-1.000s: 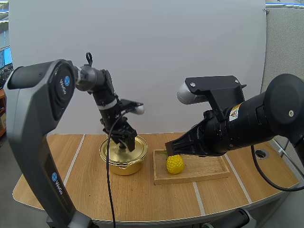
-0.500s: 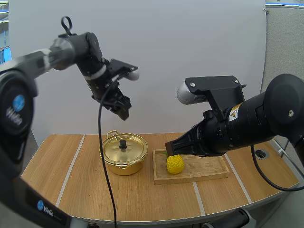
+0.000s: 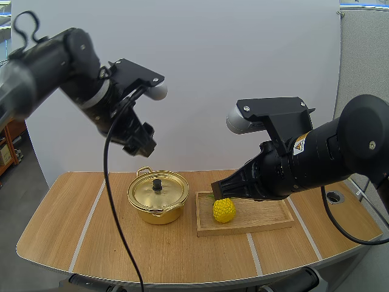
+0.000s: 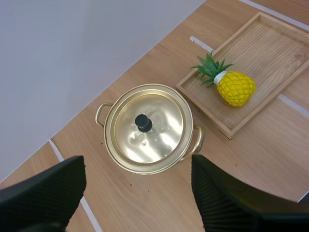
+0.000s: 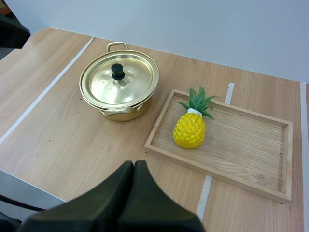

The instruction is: Open the pot, put the grape inside, and close it

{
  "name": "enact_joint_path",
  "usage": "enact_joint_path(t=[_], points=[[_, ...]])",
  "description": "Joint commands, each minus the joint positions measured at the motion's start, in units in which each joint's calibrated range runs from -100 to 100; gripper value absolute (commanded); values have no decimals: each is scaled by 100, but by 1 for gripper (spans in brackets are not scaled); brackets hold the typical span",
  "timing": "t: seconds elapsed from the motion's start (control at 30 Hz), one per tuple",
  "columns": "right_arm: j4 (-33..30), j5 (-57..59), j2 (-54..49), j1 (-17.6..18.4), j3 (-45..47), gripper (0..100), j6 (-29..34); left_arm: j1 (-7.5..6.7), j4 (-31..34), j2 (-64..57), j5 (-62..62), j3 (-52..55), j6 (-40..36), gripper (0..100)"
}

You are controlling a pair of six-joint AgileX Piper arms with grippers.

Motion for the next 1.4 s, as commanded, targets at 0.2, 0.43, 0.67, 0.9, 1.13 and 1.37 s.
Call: enact_joint_path(t=[0.2, 0.43, 0.67, 0.9, 1.13, 1.37], points=[[17, 0, -59, -23, 2, 0, -53, -16, 42, -1506, 0, 741, -399, 100], [17, 0, -59, -23, 2, 0, -53, -16, 42, -2375, 0, 1216, -533, 0], [17, 0, -119, -23, 2, 0, -53, -16, -60, -2980, 0, 1495, -853, 0], [-10, 0, -765, -80, 2, 0, -7, -16, -127, -3625, 0, 1934, -1393, 0], [-25, 0, -1631, -250, 2, 0, 63, 76, -127, -4035, 0, 2195, -2243, 0], [-6, 0, -2308, -492, 2, 0, 81, 239, -137, -4595, -263, 2407, -2447, 0]])
